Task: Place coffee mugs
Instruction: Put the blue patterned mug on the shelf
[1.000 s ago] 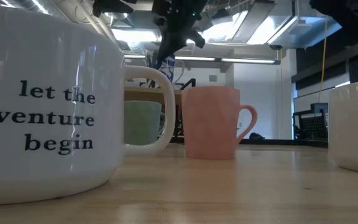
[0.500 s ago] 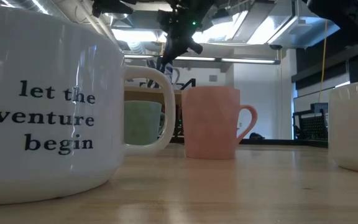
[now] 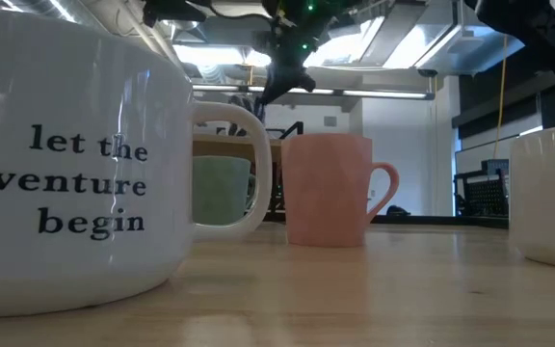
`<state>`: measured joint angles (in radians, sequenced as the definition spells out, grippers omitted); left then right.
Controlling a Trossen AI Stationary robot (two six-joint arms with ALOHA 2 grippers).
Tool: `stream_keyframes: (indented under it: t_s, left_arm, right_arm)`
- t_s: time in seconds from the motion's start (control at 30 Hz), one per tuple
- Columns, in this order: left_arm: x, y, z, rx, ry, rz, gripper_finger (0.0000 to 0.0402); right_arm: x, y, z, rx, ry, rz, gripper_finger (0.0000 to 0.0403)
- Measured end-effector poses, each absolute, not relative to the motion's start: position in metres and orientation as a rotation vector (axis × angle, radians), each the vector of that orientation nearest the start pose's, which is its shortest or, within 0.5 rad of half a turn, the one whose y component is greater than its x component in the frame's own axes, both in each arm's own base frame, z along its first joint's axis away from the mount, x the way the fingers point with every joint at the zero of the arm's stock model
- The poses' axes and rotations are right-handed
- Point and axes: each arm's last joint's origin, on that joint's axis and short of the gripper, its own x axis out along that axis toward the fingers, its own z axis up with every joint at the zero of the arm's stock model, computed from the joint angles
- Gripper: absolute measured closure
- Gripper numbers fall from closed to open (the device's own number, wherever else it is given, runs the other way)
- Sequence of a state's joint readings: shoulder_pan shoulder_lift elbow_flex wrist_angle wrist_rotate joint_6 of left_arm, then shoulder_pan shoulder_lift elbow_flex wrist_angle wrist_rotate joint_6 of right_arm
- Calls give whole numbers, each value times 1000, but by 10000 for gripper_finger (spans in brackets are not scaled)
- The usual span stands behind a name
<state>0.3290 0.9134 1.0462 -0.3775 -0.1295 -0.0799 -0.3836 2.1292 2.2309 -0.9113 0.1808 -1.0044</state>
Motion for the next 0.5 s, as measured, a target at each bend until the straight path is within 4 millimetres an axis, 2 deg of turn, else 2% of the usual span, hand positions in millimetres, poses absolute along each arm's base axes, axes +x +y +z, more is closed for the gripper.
stream_keyframes:
  t_s: [0.07, 0.17, 0.3, 0.5]
  left_arm:
    - [176, 64, 381, -103, 228, 466, 214]
    - [176, 64, 381, -100, 232, 466, 214]
    - [176, 64, 380, -100, 234, 466, 214]
    - [176, 64, 380, -102, 235, 465, 214]
  right_arm:
    - [427, -173, 347, -825, 998, -58, 403]
    - [431, -153, 360, -844, 930, -24, 403]
    - [442, -134, 367, -951, 854, 17, 403]
    - [459, -137, 357, -994, 800, -10, 403]
